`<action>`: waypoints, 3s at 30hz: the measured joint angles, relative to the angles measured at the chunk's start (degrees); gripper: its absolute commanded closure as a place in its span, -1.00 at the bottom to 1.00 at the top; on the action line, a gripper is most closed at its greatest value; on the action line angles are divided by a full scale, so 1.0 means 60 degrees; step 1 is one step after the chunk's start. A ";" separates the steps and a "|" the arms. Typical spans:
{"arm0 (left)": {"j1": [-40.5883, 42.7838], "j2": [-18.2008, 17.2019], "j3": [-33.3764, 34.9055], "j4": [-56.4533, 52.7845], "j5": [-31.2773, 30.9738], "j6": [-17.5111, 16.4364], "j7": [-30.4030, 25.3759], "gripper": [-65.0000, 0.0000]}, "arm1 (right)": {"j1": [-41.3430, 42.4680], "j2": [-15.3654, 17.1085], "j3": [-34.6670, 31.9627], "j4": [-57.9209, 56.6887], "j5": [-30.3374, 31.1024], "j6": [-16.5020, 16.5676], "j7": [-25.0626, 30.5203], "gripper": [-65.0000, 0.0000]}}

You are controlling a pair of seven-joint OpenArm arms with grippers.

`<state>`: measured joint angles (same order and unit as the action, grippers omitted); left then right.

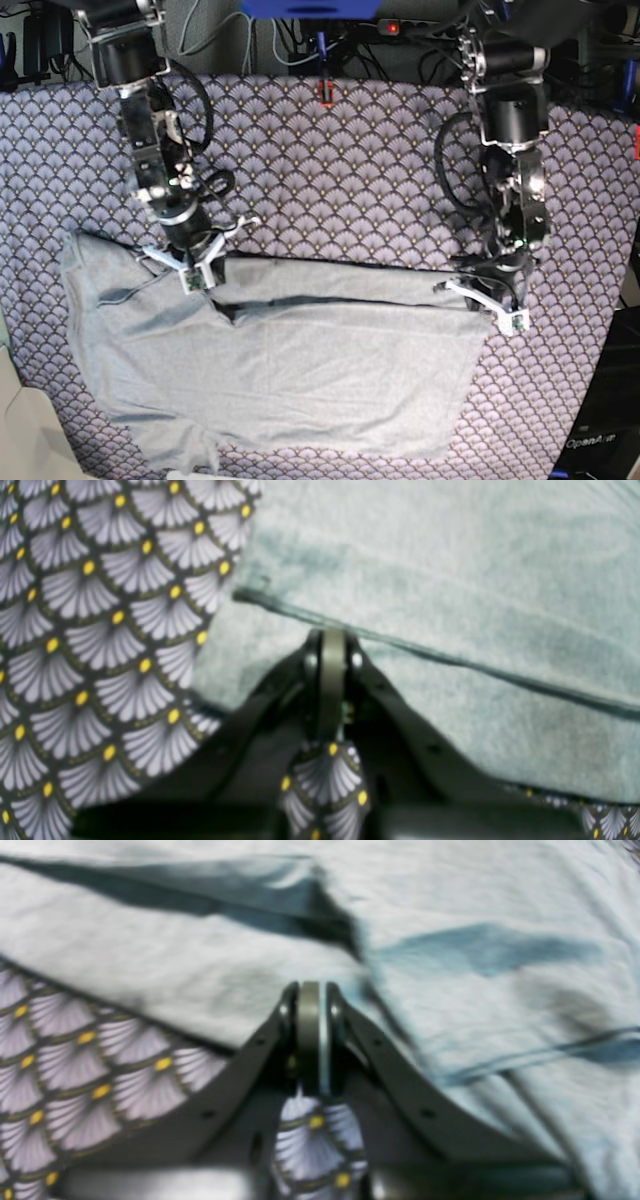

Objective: Fold the T-shirt properly
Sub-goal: 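Move the right gripper inward to the folded edge near the sleeve, then grasp the folded edge with both grippers and adjust it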

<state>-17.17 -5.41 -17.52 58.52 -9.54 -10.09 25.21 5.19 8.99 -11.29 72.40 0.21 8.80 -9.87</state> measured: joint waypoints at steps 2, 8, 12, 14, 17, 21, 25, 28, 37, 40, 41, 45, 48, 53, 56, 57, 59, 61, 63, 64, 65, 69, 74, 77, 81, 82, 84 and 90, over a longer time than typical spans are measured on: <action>-0.0022 -0.0029 0.0000 -0.0109 0.0000 0.0000 -0.0036 1.00 | 0.0004 -0.0025 0.0004 -0.0098 0.0007 0.0000 0.0007 0.92; -0.0055 0.0004 0.0000 -0.0506 0.0007 0.0000 -0.0025 1.00 | 0.0339 -0.0015 0.0004 -0.0739 0.0000 -0.0004 0.0022 0.92; -0.0087 -0.0004 0.0000 -0.0506 0.0004 0.0000 -0.0044 1.00 | 0.0503 -0.0018 0.0004 -0.0809 0.0000 -0.0004 0.0106 0.92; -0.0160 0.0007 0.0000 -0.0510 -0.0011 0.0007 -0.0025 1.00 | 0.0605 -0.0018 0.0004 -0.0845 0.0000 0.0000 -0.0015 0.92; -0.0408 0.0007 0.0000 -0.0812 -0.0011 -0.0004 -0.0095 1.00 | 0.0780 -0.0015 0.0004 -0.0856 0.0000 -0.0004 0.0007 0.92; -0.0499 0.0029 0.0000 -0.1100 -0.0025 -0.0004 -0.0098 1.00 | 0.0845 -0.0018 0.0004 -0.0856 0.0000 -0.0004 0.0033 0.92; -0.0481 0.0033 0.0000 -0.1129 -0.0025 0.0000 -0.0106 1.00 | 0.0820 -0.0015 0.0004 -0.0856 0.0000 -0.0004 0.0004 0.92; -0.0499 0.0033 -0.0011 -0.1129 -0.0025 0.0000 -0.0102 1.00 | 0.0823 -0.0015 0.0004 -0.0856 0.0000 -0.0004 0.0007 0.92; -0.0484 0.0000 -0.0044 -0.1129 -0.0033 -0.0004 -0.0109 1.00 | 0.1311 0.0022 0.0000 -0.1974 0.0007 -0.0004 0.0127 0.92; -0.0488 -0.0004 -0.0044 -0.1129 -0.0025 0.0000 -0.0106 1.00 | 0.1399 0.0022 0.0004 -0.2229 0.0000 0.0000 0.0466 0.92; -0.0503 0.0000 -0.0044 -0.1129 -0.0029 0.0000 -0.0102 1.00 | 0.1399 0.0022 0.0004 -0.2229 0.0000 0.0000 0.0510 0.92; -0.0543 0.0004 -0.0044 -0.1129 -0.0029 -0.0004 -0.0109 1.00 | 0.1410 -0.0025 0.0004 -0.2229 0.0000 0.0000 0.0543 0.92; -0.0554 0.0004 -0.0044 -0.1129 -0.0029 0.0000 -0.0109 1.00 | 0.1432 -0.0087 0.0004 -0.2248 -0.0004 -0.0004 0.0546 0.92; -0.0579 0.0007 -0.0044 -0.1133 -0.0036 0.0000 -0.1078 1.00 | 0.1960 -0.0102 -0.0004 -0.2871 0.0000 0.0000 0.0594 0.92; -0.0754 0.0007 -0.0044 -0.1723 -0.0025 0.0004 -0.1286 1.00 | 0.2554 -0.0098 -0.0004 -0.3840 -0.0004 0.0004 0.0871 0.92; -0.0867 0.0011 -0.0044 -0.2018 -0.0040 0.0000 -0.1359 1.00 | 0.2707 -0.0095 -0.0004 -0.4146 0.0018 0.0004 0.1078 0.92; -0.1177 0.0000 -0.0047 -0.2725 -0.0066 -0.0011 -0.1759 1.00 | 0.3085 -0.0106 -0.0004 -0.4819 0.0015 0.0004 0.1370 0.92; -0.1694 -0.0025 -0.0015 -0.3534 -0.0025 0.0044 -0.2211 1.00 | 0.3570 -0.0124 -0.0004 -0.5442 0.0015 0.0000 0.1413 0.92; -0.2087 -0.0018 -0.0007 -0.4003 -0.0047 0.0051 -0.2714 1.00 | 0.3971 -0.0127 -0.0004 -0.5839 -0.0022 0.0004 0.1395 0.92; -0.2218 -0.0018 -0.0007 -0.4007 -0.0029 0.0033 -0.2699 1.00 | 0.4098 -0.0124 -0.0004 -0.5865 -0.0047 0.0000 0.1395 0.92; -0.2368 -0.0018 -0.0007 -0.4007 -0.0047 0.0004 -0.2696 1.00 | 0.4211 -0.0124 -0.0004 -0.5832 -0.0062 -0.0004 0.1399 0.91; -0.2969 -0.0040 -0.0007 -0.4003 -0.0029 0.0040 -0.2382 1.00 | 0.4521 -0.0047 -0.0342 -0.5745 -0.0463 -0.0004 0.1399 0.92; -0.2794 -0.0109 -0.0022 -0.2845 -0.0073 -0.0011 -0.1683 1.00 | 0.3996 -0.0007 -0.0328 -0.5034 -0.1351 0.0000 0.1526 0.92; -0.2200 -0.0259 -0.0047 -0.2018 -0.0066 0.0102 -0.1475 1.00 | 0.3209 0.0149 -0.0353 -0.4481 -0.1395 0.0011 0.1399 0.92; -0.1701 -0.0226 -0.0004 -0.1577 -0.0036 0.0011 -0.1060 1.00 | 0.2637 0.0189 -0.0331 -0.3617 -0.1392 0.0025 0.1311 0.92; -0.1617 -0.0186 0.0004 -0.1563 -0.0040 -0.0015 -0.1075 1.00 | 0.2561 0.0240 -0.0331 -0.3377 -0.1388 0.0033 0.1373 0.92; -0.1479 -0.0178 0.0007 -0.1563 -0.0033 -0.0011 -0.1082 1.00 | 0.2375 0.0412 -0.0328 -0.2896 -0.1395 0.0033 0.1439 0.92; -0.1242 -0.0168 -0.0007 -0.1599 -0.0029 0.0018 -0.1064 1.00 | 0.1461 0.0911 -0.0310 -0.1337 -0.1392 0.0036 0.1031 0.92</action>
<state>-24.62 -6.42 -17.56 48.93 -9.72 -9.98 18.83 13.96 14.46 -13.15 64.38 -8.14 9.02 -3.68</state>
